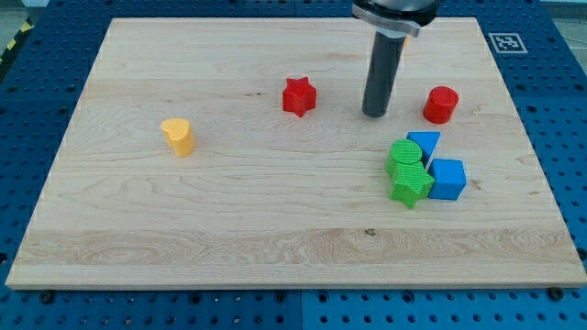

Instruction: Push the red circle to the top of the blue triangle

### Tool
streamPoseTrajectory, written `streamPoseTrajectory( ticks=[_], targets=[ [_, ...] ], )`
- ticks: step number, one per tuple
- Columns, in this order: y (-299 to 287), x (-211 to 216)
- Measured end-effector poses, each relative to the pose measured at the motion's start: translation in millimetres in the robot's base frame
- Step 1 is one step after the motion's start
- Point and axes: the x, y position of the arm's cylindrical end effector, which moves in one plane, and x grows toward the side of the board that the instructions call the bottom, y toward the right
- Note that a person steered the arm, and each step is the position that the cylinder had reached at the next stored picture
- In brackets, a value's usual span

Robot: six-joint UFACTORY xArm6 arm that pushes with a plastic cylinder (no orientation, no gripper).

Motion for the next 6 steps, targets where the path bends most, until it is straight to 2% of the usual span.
streamPoseTrajectory(
  ticks=[2,3,6],
  targets=[
    [12.7,5.3],
    [39.8,19.4],
    [100.3,24.8]
  ],
)
